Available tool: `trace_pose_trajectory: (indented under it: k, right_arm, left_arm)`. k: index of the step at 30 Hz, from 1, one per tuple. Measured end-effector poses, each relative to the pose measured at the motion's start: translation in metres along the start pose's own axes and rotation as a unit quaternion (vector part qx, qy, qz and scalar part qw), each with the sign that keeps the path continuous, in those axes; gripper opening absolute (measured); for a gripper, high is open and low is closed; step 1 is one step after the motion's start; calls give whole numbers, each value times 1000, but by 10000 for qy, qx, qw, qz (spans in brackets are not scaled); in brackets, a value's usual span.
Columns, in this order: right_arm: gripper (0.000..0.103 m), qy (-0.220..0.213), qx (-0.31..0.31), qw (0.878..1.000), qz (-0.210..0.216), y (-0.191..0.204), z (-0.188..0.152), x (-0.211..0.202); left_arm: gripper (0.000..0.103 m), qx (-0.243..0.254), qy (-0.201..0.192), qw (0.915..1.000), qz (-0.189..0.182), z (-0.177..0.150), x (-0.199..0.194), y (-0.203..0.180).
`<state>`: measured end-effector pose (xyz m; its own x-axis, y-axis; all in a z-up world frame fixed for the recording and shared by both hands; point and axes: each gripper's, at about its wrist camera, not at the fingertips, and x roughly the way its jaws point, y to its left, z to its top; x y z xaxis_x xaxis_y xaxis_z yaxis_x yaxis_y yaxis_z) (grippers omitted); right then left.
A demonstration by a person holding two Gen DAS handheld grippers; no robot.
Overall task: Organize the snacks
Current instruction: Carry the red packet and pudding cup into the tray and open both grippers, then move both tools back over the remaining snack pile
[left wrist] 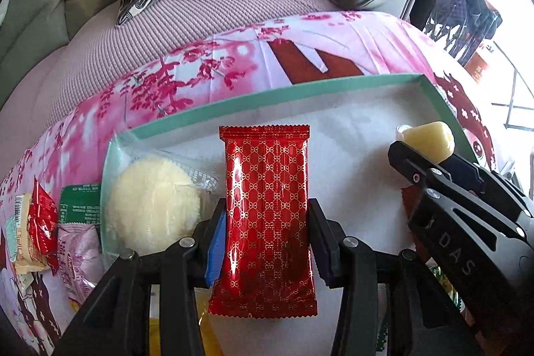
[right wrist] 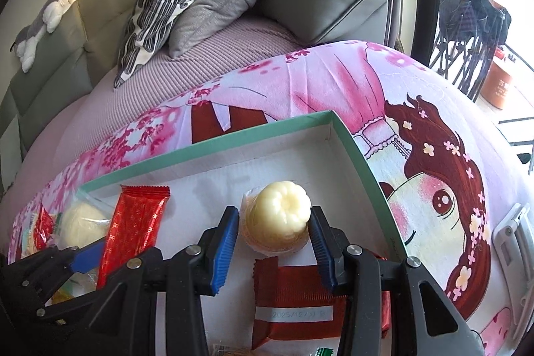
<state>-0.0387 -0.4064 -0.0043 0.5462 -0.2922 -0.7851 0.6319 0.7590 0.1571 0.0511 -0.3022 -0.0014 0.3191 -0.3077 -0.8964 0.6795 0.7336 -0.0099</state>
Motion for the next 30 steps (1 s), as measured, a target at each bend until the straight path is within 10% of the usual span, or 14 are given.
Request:
trace_pose_trajectory:
  k: [30]
  right_arm:
    - [62, -592, 115, 9981, -124, 0, 15, -57]
  left_arm:
    - [79, -373, -506, 9976, 285, 11, -47, 18]
